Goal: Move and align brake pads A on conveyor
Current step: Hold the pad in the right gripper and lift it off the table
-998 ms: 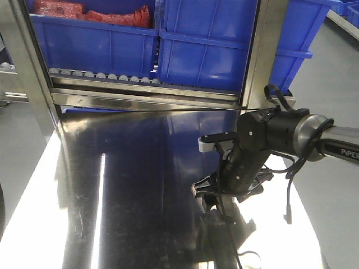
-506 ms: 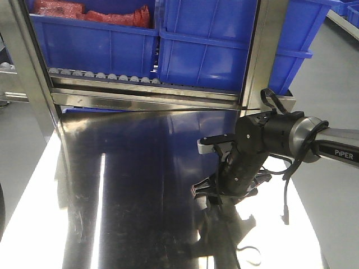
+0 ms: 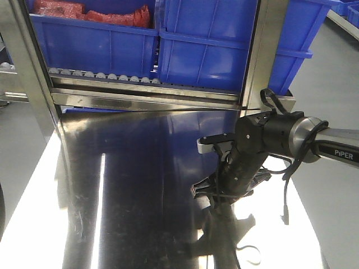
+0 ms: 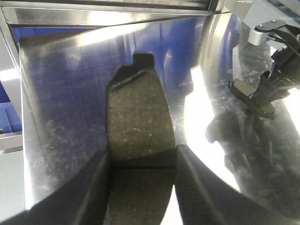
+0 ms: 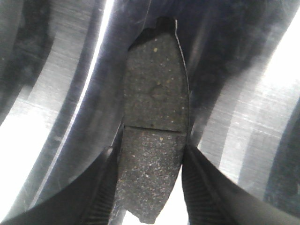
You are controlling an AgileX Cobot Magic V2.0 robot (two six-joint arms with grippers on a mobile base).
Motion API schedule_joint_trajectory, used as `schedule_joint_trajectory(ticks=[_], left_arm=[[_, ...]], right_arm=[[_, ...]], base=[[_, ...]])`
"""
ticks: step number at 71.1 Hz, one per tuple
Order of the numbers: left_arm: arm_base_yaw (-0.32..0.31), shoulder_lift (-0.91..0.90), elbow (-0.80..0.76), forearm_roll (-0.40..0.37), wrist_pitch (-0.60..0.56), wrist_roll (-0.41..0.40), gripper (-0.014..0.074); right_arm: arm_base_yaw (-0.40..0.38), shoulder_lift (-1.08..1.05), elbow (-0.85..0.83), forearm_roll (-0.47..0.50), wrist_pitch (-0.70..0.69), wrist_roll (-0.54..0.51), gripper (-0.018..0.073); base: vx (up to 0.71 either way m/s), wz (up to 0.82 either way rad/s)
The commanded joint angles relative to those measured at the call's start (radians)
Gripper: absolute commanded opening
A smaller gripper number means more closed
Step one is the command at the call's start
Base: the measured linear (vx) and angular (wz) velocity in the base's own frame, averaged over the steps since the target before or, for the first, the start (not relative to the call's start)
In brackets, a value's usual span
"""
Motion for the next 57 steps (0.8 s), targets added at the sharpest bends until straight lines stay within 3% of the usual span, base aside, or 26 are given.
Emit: schedule_joint_trajectory(ticks=[1, 42, 57], left_arm=[[-0.007, 0.003, -0.026, -0.002, -0.087, -0.002, 0.0217], [-0.007, 0.003, -0.026, -0.002, -0.087, -0.002, 0.0217], [-0.007, 0.003, -0.026, -0.002, -0.087, -0.002, 0.0217]], right_arm=[[-0.004, -0.043, -0.029, -0.001, -0.03, -0.011, 0.0257], [-0.004, -0.043, -0.029, 0.003, -0.036, -0.011, 0.0258], [-0.004, -0.043, -0.029, 0.003, -0.046, -0.012, 0.0307]], base=[[0.0, 0.0], [0.0, 0.0], [0.0, 0.0]])
